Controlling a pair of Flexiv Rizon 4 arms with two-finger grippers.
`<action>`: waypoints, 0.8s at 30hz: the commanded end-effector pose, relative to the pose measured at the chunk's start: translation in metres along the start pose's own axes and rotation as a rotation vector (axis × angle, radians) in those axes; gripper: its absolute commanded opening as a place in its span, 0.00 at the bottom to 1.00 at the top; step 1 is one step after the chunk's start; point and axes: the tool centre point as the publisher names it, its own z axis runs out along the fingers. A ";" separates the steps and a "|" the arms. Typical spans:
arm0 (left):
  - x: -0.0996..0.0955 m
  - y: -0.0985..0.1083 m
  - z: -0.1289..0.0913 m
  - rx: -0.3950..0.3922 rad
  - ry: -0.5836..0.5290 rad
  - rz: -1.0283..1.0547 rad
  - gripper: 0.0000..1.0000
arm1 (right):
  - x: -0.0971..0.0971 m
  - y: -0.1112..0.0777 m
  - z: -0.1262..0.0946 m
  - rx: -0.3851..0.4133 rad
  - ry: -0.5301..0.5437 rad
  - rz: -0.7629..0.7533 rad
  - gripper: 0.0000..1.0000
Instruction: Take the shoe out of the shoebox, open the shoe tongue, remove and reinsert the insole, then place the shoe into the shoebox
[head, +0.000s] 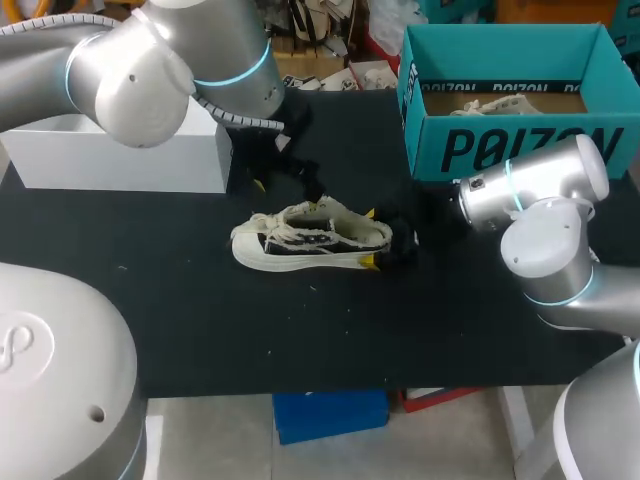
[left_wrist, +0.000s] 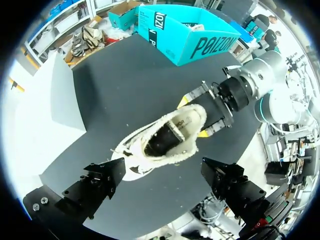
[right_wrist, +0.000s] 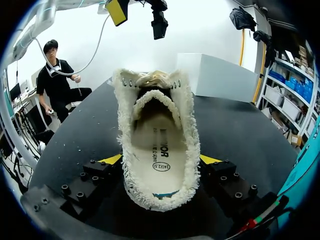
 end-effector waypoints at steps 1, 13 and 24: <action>0.000 0.000 0.000 0.000 -0.002 0.000 1.00 | 0.001 0.000 0.003 0.003 -0.001 0.002 0.00; 0.024 -0.012 0.017 -0.153 -0.198 -0.200 1.00 | 0.001 0.000 0.003 0.003 -0.001 0.002 0.00; 0.022 -0.023 0.044 -0.226 -0.334 -0.243 1.00 | 0.001 0.000 0.003 0.003 -0.001 0.002 0.00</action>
